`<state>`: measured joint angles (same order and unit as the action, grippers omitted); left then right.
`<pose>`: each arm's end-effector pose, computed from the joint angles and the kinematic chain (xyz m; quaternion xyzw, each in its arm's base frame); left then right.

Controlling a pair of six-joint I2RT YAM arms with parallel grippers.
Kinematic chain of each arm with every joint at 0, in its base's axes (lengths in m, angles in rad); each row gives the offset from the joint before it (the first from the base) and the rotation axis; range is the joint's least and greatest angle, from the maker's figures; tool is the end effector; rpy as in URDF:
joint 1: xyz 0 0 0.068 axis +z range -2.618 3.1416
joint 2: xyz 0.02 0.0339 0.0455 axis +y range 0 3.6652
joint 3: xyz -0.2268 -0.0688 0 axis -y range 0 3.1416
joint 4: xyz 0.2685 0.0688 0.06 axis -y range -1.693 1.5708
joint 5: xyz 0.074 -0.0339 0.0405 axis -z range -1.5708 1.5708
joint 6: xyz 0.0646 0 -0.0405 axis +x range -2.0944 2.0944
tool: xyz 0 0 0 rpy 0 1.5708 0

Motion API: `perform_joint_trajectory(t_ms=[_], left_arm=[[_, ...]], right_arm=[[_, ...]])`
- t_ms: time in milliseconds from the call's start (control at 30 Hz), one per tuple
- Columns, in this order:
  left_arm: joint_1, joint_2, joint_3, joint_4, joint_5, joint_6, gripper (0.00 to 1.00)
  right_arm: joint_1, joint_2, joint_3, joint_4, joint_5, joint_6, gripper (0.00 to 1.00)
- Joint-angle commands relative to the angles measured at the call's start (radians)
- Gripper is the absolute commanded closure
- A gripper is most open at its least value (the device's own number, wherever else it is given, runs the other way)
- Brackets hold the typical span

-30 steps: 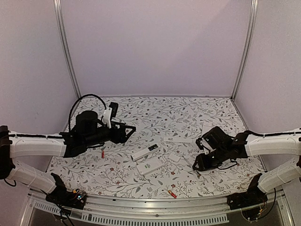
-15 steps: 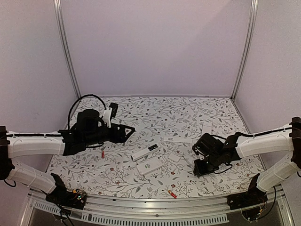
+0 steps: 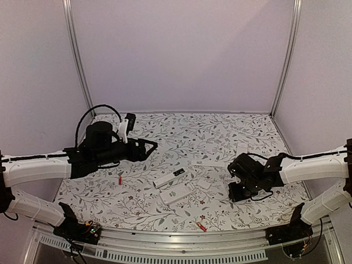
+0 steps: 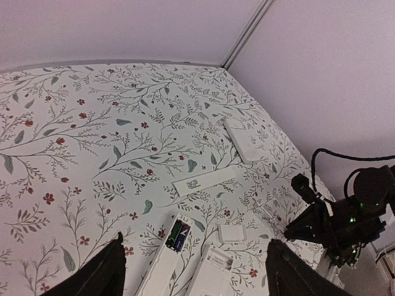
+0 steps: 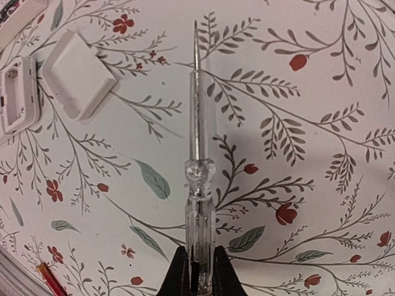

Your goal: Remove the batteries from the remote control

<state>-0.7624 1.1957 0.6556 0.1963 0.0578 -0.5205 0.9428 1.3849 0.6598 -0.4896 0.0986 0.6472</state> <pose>0.2349 -0.2295 0.1912 0.1151 0.8093 -0.3633 0.4470 0.1620 0.2124 0.0736 -0.1361 0.9736 0.0923 0.1585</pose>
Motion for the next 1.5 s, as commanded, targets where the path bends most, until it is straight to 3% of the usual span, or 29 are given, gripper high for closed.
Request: perform_joint_trajectory(t_ms=[0,267,467,733,933,1067,1267,1367,1400,1467], left_arm=[[0.001,-0.053,0.037,0.016,0.076,-0.038,0.22],[-0.030,-0.049,0.053,0.160,0.250,-0.116,0.22],[-0.083,0.071,0.095,0.252,0.392,-0.146,0.22],[-0.135,0.150,0.134,0.348,0.510,-0.147,0.24],[-0.137,0.156,0.132,0.360,0.518,-0.155,0.52],[-0.137,0.166,0.135,0.367,0.525,-0.164,0.64],[-0.135,0.172,0.133,0.381,0.534,-0.179,0.97],[-0.135,0.162,0.115,0.396,0.526,-0.186,1.00],[-0.134,0.155,0.108,0.402,0.515,-0.189,1.00],[-0.134,0.136,0.094,0.418,0.485,-0.192,1.00]], right_arm=[[0.006,-0.118,0.043,0.070,-0.060,-0.078,1.00],[0.005,-0.268,0.053,0.356,-0.407,-0.194,1.00],[0.005,-0.215,0.127,0.481,-0.627,-0.211,1.00],[0.005,-0.135,0.183,0.549,-0.732,-0.215,1.00],[0.006,-0.123,0.188,0.555,-0.739,-0.220,1.00],[0.005,-0.127,0.192,0.554,-0.740,-0.221,1.00],[0.005,-0.128,0.193,0.531,-0.677,-0.230,1.00],[0.005,-0.142,0.184,0.534,-0.629,-0.233,1.00],[0.004,-0.148,0.183,0.536,-0.613,-0.232,0.97],[0.002,-0.163,0.178,0.551,-0.577,-0.224,0.77]])
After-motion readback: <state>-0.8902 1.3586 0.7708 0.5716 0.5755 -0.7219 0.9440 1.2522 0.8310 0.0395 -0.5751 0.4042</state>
